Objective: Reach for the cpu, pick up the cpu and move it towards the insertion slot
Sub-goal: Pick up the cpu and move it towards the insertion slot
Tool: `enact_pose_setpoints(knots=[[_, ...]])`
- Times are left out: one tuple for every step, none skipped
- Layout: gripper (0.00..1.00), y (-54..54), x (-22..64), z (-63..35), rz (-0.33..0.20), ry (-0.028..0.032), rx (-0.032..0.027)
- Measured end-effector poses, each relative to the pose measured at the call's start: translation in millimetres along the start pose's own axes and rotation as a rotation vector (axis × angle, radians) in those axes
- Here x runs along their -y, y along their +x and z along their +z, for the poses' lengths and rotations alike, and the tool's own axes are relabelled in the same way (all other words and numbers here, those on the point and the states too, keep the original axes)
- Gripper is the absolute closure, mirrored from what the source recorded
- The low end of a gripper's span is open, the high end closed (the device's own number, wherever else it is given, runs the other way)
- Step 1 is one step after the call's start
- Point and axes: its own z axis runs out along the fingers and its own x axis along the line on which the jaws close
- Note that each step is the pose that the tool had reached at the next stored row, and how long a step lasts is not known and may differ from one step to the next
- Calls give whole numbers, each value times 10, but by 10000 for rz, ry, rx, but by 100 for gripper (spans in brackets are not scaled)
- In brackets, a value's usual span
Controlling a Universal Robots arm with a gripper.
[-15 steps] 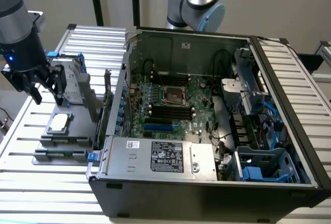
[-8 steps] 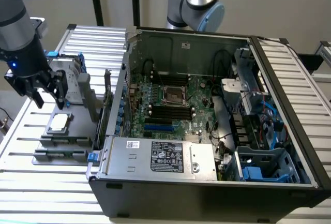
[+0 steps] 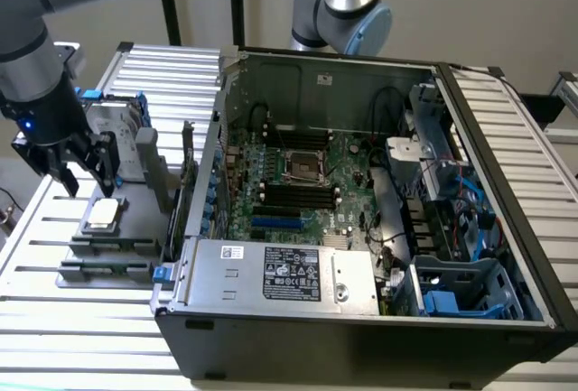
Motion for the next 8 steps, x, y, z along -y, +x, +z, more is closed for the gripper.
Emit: enact_pose_setpoints(knots=[[35, 0, 1, 16, -2, -1, 2], [35, 0, 1, 30, -5, 0, 3], [35, 0, 2, 42, -9, 1, 2], [35, 0, 2, 54, -13, 1, 2], [35, 0, 3, 68, -19, 1, 2], [35, 1, 3, 80, -24, 1, 2], [35, 0, 3, 90, -32, 1, 2], [35, 0, 3, 99, -41, 1, 1]])
